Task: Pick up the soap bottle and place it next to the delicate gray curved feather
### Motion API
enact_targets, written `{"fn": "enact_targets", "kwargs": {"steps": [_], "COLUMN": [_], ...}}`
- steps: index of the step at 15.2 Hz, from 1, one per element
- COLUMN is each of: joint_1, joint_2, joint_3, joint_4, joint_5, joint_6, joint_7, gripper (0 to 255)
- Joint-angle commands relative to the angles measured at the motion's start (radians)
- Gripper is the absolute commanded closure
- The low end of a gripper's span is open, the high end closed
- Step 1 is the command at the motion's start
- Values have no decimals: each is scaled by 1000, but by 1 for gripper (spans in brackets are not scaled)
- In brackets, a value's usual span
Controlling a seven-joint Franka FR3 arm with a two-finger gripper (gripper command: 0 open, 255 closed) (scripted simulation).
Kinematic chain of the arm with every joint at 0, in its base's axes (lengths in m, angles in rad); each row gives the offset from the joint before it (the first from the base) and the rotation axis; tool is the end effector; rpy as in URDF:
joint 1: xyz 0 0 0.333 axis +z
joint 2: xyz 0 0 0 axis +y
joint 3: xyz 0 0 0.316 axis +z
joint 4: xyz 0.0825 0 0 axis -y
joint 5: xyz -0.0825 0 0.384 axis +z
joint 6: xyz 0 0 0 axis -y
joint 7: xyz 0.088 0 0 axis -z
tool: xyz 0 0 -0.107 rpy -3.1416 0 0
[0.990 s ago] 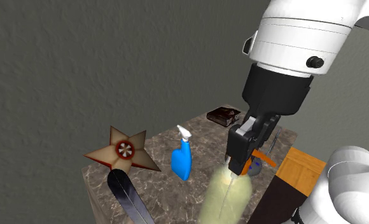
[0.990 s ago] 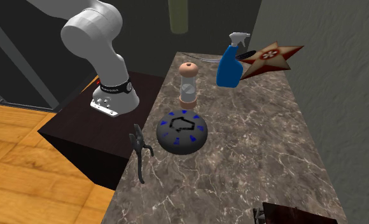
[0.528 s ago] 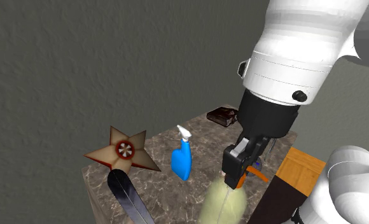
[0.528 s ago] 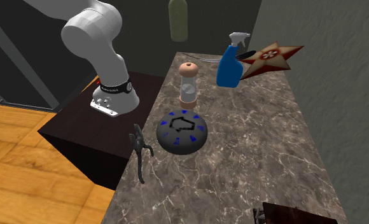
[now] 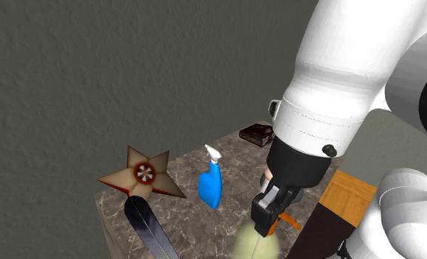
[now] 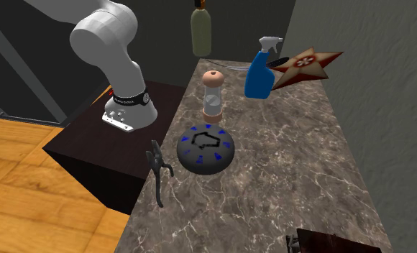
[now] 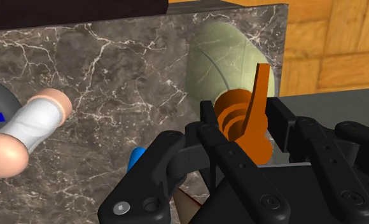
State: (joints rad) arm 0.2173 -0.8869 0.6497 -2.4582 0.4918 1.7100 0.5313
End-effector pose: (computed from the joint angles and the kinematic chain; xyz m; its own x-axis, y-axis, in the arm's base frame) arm 0.1625 0.3131 0.5140 0.9963 0.0794 0.0329 0.0801 -0.9966 -0.0206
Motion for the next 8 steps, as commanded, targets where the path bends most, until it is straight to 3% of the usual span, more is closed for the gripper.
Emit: {"fn": "enact_targets", "kwargs": {"steps": [1,8], "joint_1": [1,12], "joint_2": [1,5], "joint_3": [9,53], "joint_4": [-24,-106], "joint_5": [8,46], "joint_6": [25,113], "joint_7": [-5,-13], "gripper": [255,255]}}
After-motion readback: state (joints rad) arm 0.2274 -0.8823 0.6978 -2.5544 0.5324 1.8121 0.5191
